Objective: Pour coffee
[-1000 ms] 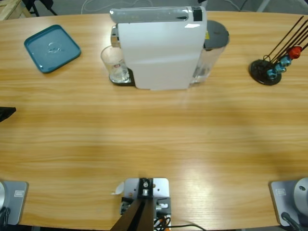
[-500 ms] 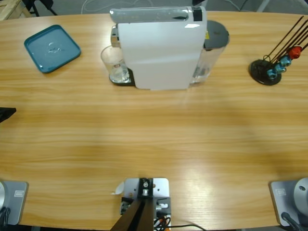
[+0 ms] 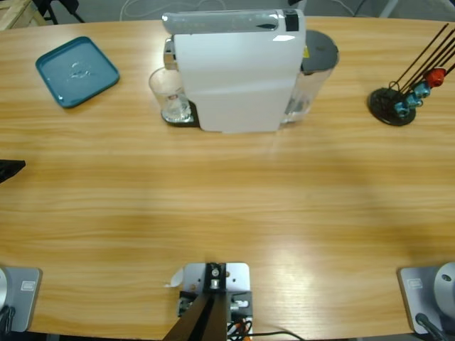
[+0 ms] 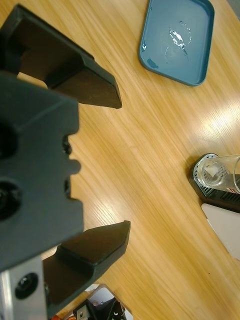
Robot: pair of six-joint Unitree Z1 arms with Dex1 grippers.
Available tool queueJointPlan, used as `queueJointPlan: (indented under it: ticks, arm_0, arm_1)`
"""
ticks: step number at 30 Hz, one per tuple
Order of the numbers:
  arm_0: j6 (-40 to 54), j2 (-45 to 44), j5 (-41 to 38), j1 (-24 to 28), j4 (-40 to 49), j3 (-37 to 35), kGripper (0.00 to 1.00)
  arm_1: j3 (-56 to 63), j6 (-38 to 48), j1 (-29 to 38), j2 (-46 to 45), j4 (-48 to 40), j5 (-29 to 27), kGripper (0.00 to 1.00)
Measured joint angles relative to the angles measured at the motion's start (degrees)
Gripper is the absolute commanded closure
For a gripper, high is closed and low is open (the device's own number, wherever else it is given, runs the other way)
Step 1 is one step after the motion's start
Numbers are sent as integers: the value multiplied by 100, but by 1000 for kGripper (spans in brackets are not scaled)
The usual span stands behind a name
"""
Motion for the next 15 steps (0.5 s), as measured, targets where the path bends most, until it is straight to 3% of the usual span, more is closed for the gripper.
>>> queueJointPlan:
  ticks: [15]
  arm_0:
    - [0,0,-29,0,1,0,23]
  arm_1:
    - [202,-1,0,8,0,-7,1000]
